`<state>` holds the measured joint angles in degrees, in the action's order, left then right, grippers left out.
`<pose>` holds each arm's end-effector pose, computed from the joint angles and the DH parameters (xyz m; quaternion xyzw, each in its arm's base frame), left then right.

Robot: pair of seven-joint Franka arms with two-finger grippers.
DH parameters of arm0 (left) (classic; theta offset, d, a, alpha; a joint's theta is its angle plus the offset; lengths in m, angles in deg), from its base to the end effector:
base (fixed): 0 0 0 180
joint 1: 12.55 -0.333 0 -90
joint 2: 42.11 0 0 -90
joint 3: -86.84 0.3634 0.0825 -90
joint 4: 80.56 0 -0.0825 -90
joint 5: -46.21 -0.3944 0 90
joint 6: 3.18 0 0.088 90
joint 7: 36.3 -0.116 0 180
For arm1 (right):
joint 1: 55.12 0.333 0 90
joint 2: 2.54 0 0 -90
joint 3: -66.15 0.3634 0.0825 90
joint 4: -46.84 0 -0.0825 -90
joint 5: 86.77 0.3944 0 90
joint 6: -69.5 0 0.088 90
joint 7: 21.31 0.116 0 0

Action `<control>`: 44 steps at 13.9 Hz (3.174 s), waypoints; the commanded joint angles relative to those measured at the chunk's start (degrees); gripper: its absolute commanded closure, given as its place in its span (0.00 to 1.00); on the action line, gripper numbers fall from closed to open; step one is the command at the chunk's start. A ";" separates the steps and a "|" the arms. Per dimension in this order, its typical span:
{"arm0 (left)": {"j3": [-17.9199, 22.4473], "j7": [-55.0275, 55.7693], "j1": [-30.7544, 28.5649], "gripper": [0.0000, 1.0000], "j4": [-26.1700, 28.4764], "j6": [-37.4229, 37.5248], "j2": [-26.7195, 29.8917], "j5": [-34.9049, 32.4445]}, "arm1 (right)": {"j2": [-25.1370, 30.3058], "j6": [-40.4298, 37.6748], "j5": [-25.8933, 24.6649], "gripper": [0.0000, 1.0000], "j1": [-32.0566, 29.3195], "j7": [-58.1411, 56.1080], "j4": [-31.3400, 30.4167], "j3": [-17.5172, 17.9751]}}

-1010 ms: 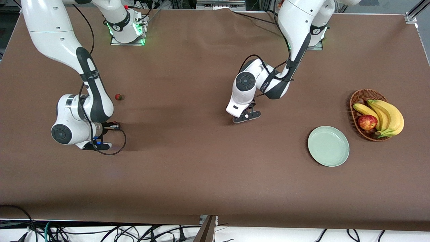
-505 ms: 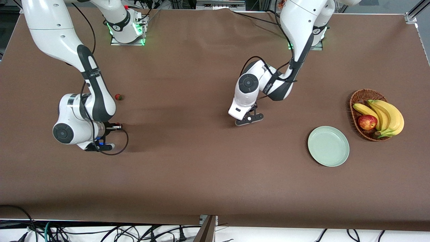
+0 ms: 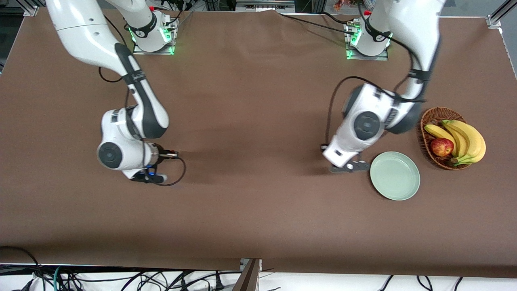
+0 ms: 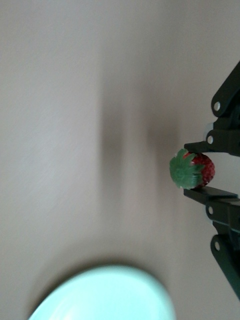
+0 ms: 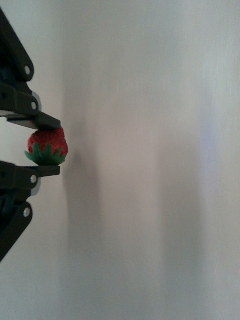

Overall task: Collect all strawberries into plate
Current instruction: 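Carry the strawberry to the plate with the left gripper while the right lifts, then release the strawberry on the plate while the right gripper sets one mid-table, then grasp the mid-table strawberry with the left gripper while the right grasps the last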

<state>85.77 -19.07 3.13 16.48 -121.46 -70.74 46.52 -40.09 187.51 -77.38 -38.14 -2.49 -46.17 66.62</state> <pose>0.6586 -0.1970 0.3232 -0.9979 -0.0065 0.0636 0.0123 0.6664 0.2191 0.2454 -0.9898 0.0585 0.1254 0.0328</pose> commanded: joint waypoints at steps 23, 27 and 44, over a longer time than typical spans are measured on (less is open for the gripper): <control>-0.86 -34.46 -18.05 0.00 -0.45 -2.75 -6.97 -1.98 | -11.51 9.82 0.54 0.00 24.70 32.65 19.09 -0.82; -4.52 -32.10 -17.44 0.00 -0.63 2.07 -3.02 1.87 | -6.85 -10.12 0.10 0.00 20.63 10.50 18.65 -7.47; -15.98 29.25 2.60 0.00 -0.98 -12.41 -11.09 -6.53 | 8.62 -0.52 2.81 0.00 18.70 -25.32 -21.14 -32.11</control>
<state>69.15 7.34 4.87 15.86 -132.60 -81.59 43.45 -36.54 183.06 -76.14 -20.04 -26.91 -59.64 34.06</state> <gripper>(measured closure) 0.000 0.000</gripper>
